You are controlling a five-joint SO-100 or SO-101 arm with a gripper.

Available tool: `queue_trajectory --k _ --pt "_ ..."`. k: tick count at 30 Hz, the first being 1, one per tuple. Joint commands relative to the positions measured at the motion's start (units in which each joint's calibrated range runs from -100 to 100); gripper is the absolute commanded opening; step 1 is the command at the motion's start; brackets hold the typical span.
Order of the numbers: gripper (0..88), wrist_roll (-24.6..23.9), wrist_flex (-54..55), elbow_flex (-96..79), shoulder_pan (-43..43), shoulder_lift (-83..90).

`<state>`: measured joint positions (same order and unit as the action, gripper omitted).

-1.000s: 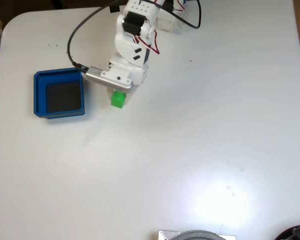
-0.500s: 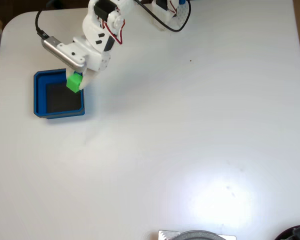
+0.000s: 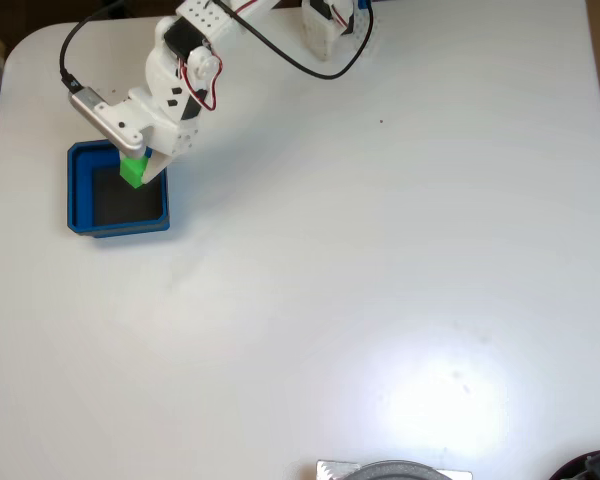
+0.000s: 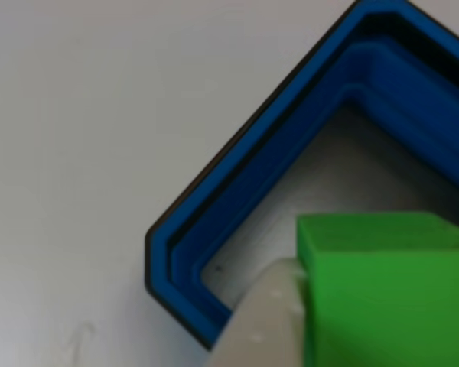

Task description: Pick up green cube and drop it in the blue box

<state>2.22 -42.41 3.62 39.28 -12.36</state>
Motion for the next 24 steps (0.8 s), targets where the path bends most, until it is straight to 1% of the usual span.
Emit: queue_trajectory --k 1,7,21,24 --pt "1.3 0.15 8.29 3.02 2.32 -1.68" --pt "1.3 0.00 10.00 2.84 5.30 -5.78" --pt "1.5 -0.20 9.92 2.84 5.30 -5.36" --pt "3.0 -0.20 9.84 2.75 5.30 -5.36"
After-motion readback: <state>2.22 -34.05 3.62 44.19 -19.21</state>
